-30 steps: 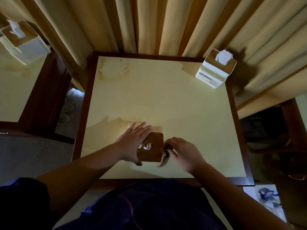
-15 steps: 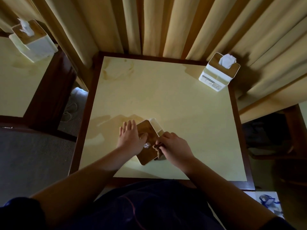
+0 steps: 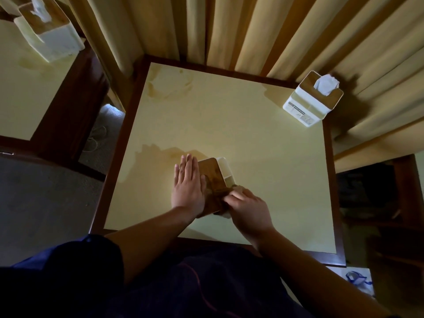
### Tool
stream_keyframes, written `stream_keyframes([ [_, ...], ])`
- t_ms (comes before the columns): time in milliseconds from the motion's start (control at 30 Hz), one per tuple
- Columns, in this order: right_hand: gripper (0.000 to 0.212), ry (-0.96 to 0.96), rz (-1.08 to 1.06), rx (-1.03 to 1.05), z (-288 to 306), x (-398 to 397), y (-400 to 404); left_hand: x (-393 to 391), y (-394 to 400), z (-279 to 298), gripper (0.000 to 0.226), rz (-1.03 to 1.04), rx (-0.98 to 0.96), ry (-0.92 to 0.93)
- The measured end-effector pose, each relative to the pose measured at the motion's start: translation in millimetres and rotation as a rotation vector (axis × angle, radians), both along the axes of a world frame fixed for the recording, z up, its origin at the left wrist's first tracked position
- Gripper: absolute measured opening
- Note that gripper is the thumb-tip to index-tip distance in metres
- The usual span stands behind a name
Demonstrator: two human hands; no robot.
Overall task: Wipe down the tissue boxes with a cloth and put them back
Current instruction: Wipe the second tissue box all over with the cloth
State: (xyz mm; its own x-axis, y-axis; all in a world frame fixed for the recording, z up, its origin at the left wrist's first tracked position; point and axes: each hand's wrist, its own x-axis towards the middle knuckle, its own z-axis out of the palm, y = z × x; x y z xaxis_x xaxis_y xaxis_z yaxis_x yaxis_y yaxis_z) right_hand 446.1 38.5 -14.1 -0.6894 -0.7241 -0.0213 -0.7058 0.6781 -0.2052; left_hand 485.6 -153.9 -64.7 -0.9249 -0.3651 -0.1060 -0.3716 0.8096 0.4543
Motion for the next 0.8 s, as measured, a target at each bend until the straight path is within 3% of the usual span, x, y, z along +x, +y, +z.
stream_keyframes([
  [233,0.011,-0.067,-0.05,0.166,6.8,-16.1,-24.3,-8.8,-6.1,-11.2,0.066,-0.086,-0.052,0.028],
  [333,0.023,-0.116,-0.111,0.216,7.4,-38.0,-50.0,-11.2,-4.9,-11.4,0.067,-0.058,-0.02,0.045],
  [567,0.033,-0.065,-0.156,0.158,10.9,-80.6,-100.2,-10.0,-2.9,-7.8,0.057,-0.048,-0.056,0.172],
  [800,0.019,-0.045,-0.155,0.086,-4.9,-43.3,-57.6,-13.9,-14.7,-16.1,0.063,-0.094,-0.066,0.095],
])
